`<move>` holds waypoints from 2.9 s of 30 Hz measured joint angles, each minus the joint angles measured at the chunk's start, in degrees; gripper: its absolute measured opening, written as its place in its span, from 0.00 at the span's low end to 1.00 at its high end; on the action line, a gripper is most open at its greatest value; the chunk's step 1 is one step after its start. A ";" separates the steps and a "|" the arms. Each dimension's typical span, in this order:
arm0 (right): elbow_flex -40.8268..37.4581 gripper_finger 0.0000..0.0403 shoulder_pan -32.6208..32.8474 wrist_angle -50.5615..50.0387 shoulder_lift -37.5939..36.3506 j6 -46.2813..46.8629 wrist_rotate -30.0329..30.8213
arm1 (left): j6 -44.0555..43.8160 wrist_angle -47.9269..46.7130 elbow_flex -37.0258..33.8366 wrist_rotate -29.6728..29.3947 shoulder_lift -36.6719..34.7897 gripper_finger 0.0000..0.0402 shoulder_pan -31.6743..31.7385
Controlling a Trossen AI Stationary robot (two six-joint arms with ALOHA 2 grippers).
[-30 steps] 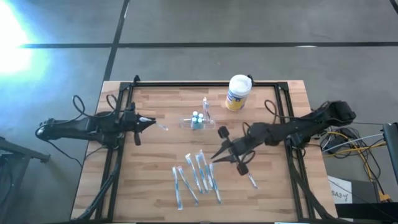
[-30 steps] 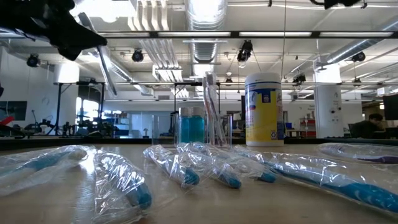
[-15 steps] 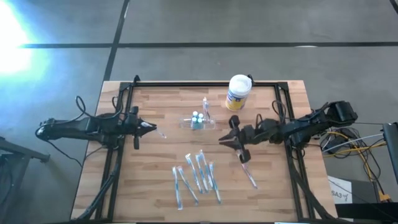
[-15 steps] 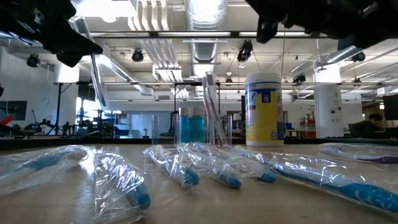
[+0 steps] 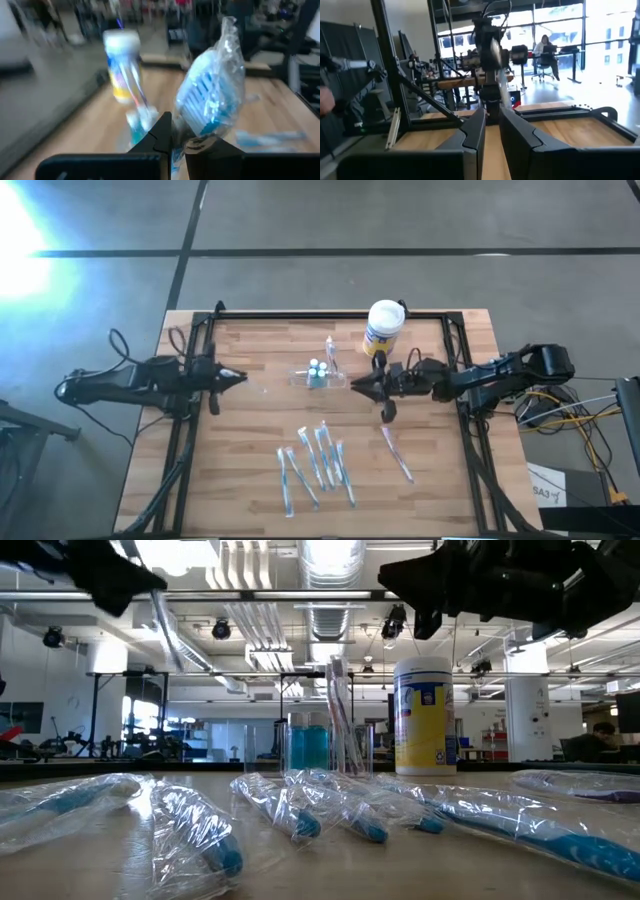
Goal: Pick & Place toothbrushing station
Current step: Put the blue toothbrush into the transparent organizer
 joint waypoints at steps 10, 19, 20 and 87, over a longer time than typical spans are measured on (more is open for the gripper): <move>0.57 0.13 -0.70 -0.95 0.00 -3.32 -3.87 | 16.87 3.00 13.93 0.62 8.25 0.06 2.35; 0.57 0.13 -1.20 -2.14 -0.11 -4.63 -8.78 | 24.48 2.61 20.94 16.07 23.16 0.06 12.12; 0.57 0.13 -1.20 -2.71 -0.11 -4.53 -8.96 | 23.91 4.54 20.66 19.09 24.48 0.06 13.95; 0.57 0.13 -5.14 -6.39 -0.33 -5.59 -12.80 | 27.28 31.64 12.95 49.67 63.75 0.06 37.94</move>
